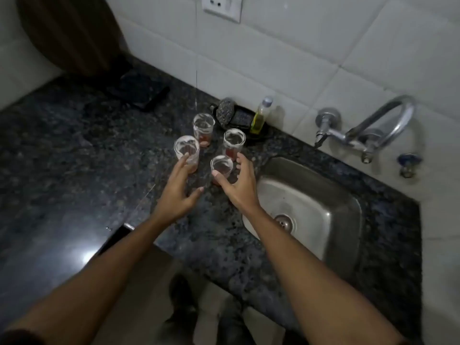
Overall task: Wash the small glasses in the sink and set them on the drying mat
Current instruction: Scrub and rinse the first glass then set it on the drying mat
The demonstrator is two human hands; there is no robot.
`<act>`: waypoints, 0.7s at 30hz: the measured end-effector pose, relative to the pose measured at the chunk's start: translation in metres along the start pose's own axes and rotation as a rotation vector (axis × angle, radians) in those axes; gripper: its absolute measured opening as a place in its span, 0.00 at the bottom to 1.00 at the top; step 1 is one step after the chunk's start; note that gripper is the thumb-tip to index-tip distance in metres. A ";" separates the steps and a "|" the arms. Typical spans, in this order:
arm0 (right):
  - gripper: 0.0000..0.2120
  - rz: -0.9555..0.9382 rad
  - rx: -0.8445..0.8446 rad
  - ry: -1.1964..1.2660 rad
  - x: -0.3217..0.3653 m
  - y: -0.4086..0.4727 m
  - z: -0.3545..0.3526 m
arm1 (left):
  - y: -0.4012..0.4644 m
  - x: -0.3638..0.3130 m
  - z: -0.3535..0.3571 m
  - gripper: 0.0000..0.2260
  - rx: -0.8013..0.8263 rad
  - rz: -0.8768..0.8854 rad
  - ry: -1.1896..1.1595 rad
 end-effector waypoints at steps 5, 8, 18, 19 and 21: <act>0.40 0.034 -0.029 -0.005 -0.012 0.007 0.021 | 0.003 0.016 0.003 0.26 -0.041 0.138 0.134; 0.38 0.019 -0.056 -0.010 -0.019 0.012 0.031 | 0.005 0.033 0.009 0.27 0.016 0.167 0.219; 0.31 0.032 -0.109 -0.034 -0.033 0.020 0.038 | -0.001 0.088 0.049 0.40 0.289 -0.006 0.632; 0.30 0.029 -0.109 -0.037 -0.034 0.020 0.038 | -0.002 0.089 0.051 0.40 0.295 -0.012 0.653; 0.29 0.022 -0.117 -0.038 -0.033 0.021 0.037 | -0.004 0.090 0.054 0.40 0.304 -0.021 0.681</act>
Point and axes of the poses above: each hand's wrist, its own y-axis towards the middle knuckle, its own z-axis out of the palm, x = y × z, the point moved 3 cm from there along y, towards the middle knuckle, and after that the axes turned 8 degrees about -z, right-handed, at the moved point
